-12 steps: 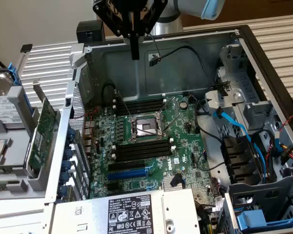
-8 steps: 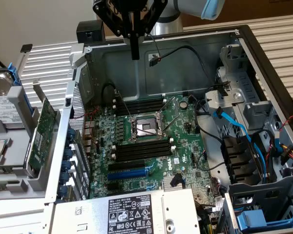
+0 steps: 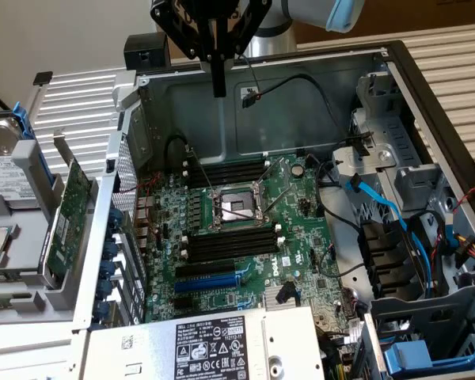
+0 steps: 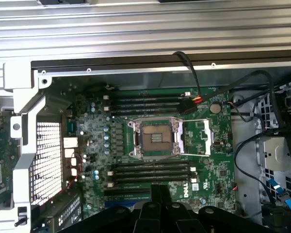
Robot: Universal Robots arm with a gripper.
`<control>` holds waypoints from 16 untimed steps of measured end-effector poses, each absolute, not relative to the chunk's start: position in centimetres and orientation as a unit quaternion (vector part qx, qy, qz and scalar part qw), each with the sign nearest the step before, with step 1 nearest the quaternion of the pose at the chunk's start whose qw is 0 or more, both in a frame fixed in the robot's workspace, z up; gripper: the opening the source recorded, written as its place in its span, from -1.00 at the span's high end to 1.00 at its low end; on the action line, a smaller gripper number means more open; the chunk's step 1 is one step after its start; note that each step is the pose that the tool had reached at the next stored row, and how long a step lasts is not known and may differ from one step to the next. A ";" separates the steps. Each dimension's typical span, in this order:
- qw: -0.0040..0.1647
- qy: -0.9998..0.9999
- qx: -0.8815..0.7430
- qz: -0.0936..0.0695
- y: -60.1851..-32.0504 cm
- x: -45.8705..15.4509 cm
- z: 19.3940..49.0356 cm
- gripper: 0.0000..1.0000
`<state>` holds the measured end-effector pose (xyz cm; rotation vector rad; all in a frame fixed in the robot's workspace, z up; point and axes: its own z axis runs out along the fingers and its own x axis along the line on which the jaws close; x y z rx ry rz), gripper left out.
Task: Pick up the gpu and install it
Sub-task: 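Reach for the gpu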
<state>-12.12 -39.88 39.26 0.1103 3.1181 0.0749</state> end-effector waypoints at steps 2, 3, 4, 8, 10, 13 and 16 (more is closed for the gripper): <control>0.010 0.999 0.035 0.024 -39.9 -12.2 39.3 0.79; 0.010 0.999 0.035 0.024 -39.9 -12.4 39.3 0.79; 0.010 0.999 0.035 0.024 -39.9 -12.5 39.3 0.79; 0.010 0.999 0.035 0.024 -39.9 -14.7 39.3 0.79; 0.010 0.999 0.035 0.024 -39.9 -15.7 39.3 0.79; 0.010 0.999 0.035 0.024 -39.8 -18.4 39.3 0.79; 0.010 0.999 0.035 0.024 -39.8 -19.8 39.3 0.79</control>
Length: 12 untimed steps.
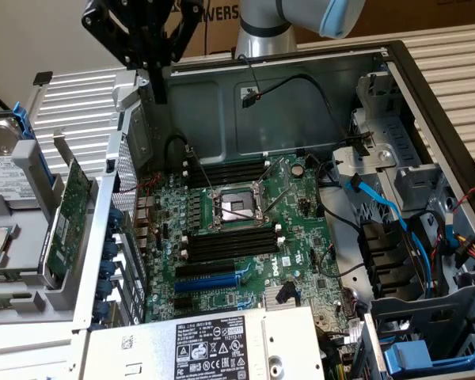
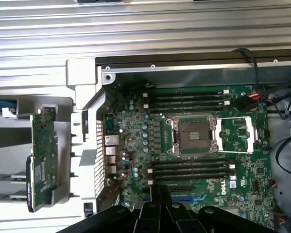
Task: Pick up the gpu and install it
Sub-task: 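Reach for the gpu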
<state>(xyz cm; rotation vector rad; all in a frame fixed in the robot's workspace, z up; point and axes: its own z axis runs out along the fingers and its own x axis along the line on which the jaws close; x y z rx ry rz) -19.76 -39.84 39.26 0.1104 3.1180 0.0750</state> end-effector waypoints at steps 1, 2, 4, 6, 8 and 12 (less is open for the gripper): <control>0.010 0.999 0.035 0.024 -39.8 -20.2 39.3 0.79; 0.010 0.999 0.035 0.024 -39.8 -22.0 39.3 0.79; 0.010 0.999 0.035 0.024 -39.8 -22.9 39.3 0.79; 0.010 0.999 0.035 0.024 -39.8 -23.8 39.3 0.79; 0.010 0.999 0.035 0.024 -39.8 -24.8 39.3 0.79; 0.010 0.999 0.035 0.024 -39.8 -26.6 39.3 0.79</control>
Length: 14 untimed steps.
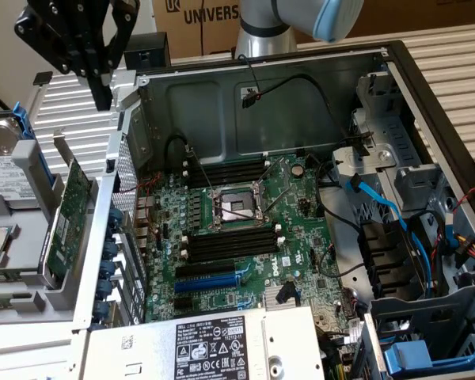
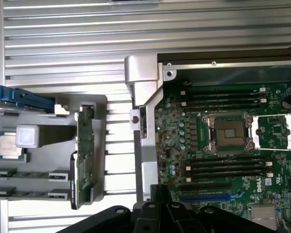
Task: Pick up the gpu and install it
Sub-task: 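Reach for the gpu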
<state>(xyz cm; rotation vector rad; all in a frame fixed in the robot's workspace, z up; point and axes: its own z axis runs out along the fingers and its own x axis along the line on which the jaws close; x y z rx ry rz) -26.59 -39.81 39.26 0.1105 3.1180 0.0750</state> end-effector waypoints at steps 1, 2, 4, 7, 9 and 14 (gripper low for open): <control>0.010 0.999 0.035 0.024 -39.8 -27.1 39.3 0.79; 0.010 0.999 0.035 0.024 -39.8 -27.5 39.3 0.79; 0.010 0.999 0.035 0.024 -39.8 -28.9 39.3 0.79; 0.010 0.999 0.035 0.024 -39.8 -30.2 39.3 0.79; 0.010 0.999 0.035 0.024 -39.8 -31.2 39.3 0.79; 0.010 0.999 0.035 0.024 -39.8 -34.3 39.2 0.79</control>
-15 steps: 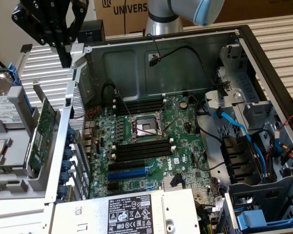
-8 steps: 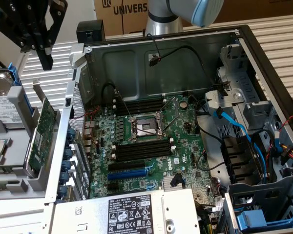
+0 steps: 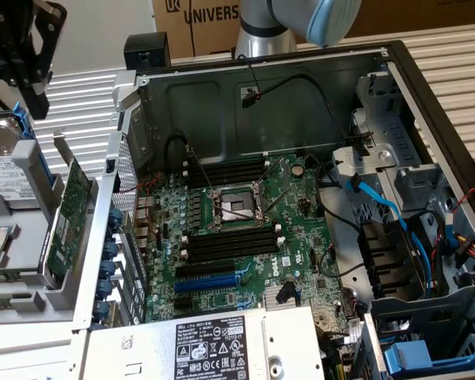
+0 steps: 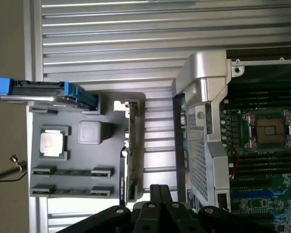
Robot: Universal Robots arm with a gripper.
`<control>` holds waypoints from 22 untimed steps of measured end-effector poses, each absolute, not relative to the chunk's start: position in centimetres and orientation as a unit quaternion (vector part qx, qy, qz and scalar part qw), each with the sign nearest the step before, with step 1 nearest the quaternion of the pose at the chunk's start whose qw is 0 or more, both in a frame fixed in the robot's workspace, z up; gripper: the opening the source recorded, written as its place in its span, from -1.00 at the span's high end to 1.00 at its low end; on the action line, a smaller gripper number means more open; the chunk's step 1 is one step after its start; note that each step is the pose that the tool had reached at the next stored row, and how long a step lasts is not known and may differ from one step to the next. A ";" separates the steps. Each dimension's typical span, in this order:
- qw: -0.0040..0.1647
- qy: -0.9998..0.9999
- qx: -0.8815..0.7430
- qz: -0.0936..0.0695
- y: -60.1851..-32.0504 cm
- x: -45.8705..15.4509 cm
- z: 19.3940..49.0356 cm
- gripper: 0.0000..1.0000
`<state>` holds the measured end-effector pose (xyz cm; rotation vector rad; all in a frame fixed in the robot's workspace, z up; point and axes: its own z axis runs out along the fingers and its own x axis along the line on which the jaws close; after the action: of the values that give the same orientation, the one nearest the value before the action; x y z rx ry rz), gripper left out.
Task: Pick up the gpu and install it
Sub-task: 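Reach for the gpu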
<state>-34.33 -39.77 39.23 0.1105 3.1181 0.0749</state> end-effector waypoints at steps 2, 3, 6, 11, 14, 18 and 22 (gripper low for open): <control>0.010 0.999 0.035 0.024 -39.7 -35.2 39.2 0.79; 0.010 0.999 0.035 0.024 -39.7 -35.7 39.2 0.79; 0.010 0.999 0.035 0.024 -39.6 -37.0 38.9 0.79; 0.010 0.999 0.035 0.024 -39.5 -38.0 38.0 0.79; 0.010 0.999 0.035 0.024 -39.5 -38.0 37.3 0.79; 0.008 0.999 0.035 0.024 -39.5 -38.0 36.7 0.79; 0.008 0.999 0.035 0.024 -39.5 -38.0 36.7 0.79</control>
<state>-37.96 -39.48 36.74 0.1108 3.1235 0.0749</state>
